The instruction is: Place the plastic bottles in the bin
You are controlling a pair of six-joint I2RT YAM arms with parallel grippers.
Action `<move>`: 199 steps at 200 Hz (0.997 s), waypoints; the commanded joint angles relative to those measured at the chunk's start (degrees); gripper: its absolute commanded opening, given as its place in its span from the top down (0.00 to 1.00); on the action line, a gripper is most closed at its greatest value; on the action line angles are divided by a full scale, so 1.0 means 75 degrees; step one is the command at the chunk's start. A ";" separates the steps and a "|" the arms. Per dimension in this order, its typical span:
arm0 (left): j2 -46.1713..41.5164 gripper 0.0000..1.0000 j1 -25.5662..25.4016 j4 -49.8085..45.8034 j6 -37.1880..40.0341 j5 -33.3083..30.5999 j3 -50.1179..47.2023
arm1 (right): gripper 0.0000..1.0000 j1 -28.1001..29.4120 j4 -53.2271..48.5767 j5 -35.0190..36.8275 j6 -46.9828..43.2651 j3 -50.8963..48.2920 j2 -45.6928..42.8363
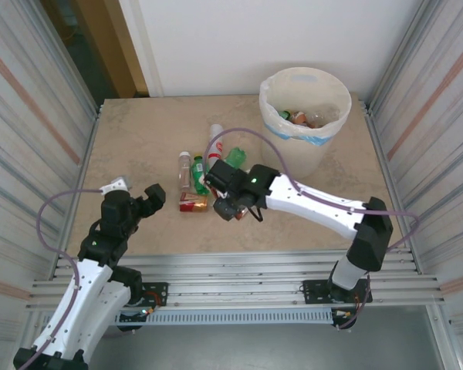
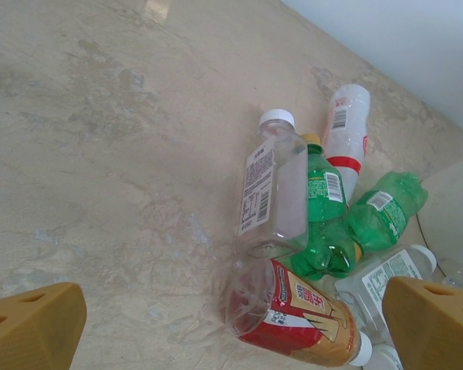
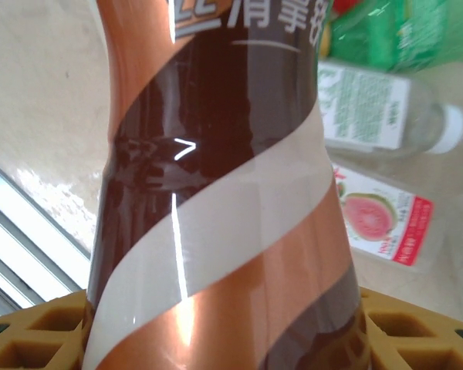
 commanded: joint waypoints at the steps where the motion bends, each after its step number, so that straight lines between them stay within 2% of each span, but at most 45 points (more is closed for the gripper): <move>1: 0.0090 0.01 0.0082 0.0369 0.0242 0.0576 0.0158 | 0.78 -0.0377 -0.0292 0.0298 0.0310 0.0527 -0.0645; 35: 0.0355 0.01 -0.0103 0.0619 0.0055 0.1418 -0.0001 | 0.78 -0.1005 -0.0104 0.0555 0.0288 0.0931 -0.1331; 61: 0.0393 0.01 -0.0758 0.0705 0.0134 0.1118 -0.0065 | 0.78 -0.1768 0.0211 0.0522 0.0263 0.1056 -0.1816; 97: 0.0771 0.01 -0.2241 0.0784 0.0432 0.0252 -0.0135 | 0.78 -0.3228 0.0838 -0.0240 0.0252 0.1401 -0.2157; 125: 0.1478 0.01 -0.3563 0.0339 0.0326 -0.0761 -0.0055 | 0.79 -0.4357 0.0997 -0.0806 0.0255 0.1994 -0.1861; 146: 0.1887 0.01 -0.4210 -0.0097 0.0222 -0.1539 0.0188 | 0.78 -0.4919 0.0995 -0.1065 0.0115 0.2482 -0.1559; 163: 0.2104 0.01 -0.4421 -0.0015 0.0181 -0.1765 0.0239 | 0.77 -0.5355 0.0912 -0.1206 0.0042 0.3032 -0.1203; 199: 0.2514 0.01 -0.4435 0.0559 0.0120 -0.1500 0.0192 | 0.78 -0.6261 0.0712 -0.1889 0.0008 0.4062 -0.0170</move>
